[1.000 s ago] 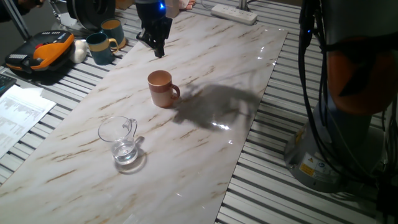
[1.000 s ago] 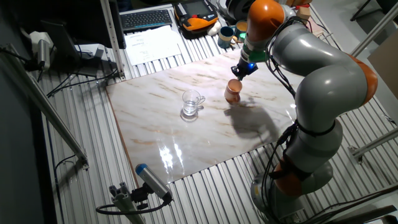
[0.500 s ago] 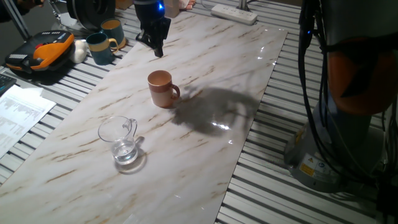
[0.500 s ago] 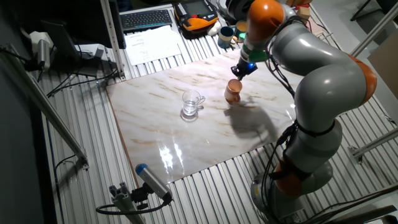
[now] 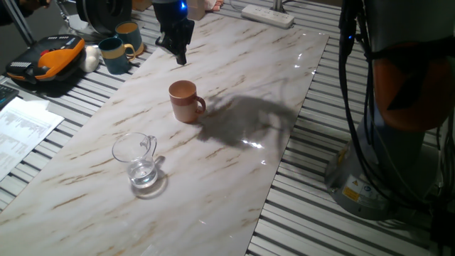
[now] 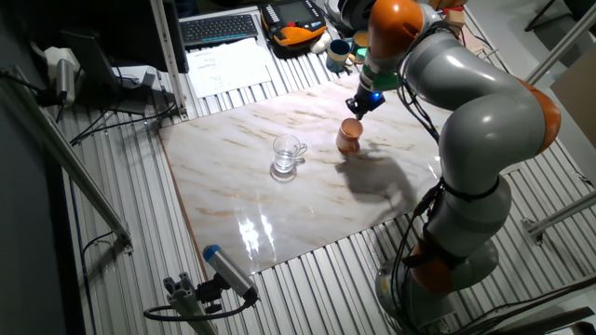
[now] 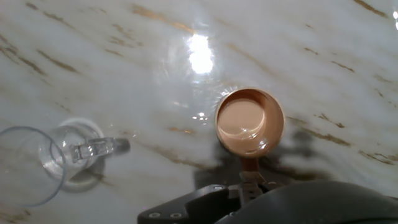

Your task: Pour the water from one cup into another empty cup

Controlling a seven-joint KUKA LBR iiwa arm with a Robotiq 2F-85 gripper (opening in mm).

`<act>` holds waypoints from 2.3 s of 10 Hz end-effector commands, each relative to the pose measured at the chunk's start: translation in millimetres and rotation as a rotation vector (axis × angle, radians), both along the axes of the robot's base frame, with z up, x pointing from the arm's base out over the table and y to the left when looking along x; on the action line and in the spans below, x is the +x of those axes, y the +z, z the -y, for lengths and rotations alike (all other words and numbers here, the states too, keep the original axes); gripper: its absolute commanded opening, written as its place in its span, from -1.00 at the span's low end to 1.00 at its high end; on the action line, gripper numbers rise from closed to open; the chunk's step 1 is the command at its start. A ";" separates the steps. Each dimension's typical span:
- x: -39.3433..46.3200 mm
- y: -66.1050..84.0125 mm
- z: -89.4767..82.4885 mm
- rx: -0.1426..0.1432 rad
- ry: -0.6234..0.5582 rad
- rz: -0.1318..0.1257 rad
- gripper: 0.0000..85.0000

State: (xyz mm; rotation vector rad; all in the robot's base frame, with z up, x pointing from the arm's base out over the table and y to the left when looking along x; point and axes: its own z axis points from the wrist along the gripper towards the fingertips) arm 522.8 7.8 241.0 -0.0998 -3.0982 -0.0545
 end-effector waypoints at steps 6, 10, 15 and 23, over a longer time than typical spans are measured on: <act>2.1 1.3 -4.4 -0.046 0.053 0.041 -1.00; 1.4 1.3 -3.9 -0.040 -0.004 0.054 -1.00; 1.2 -0.7 -7.4 -0.018 -0.043 0.073 -0.20; 2.8 -1.9 -15.7 -0.059 -0.081 0.079 -1.00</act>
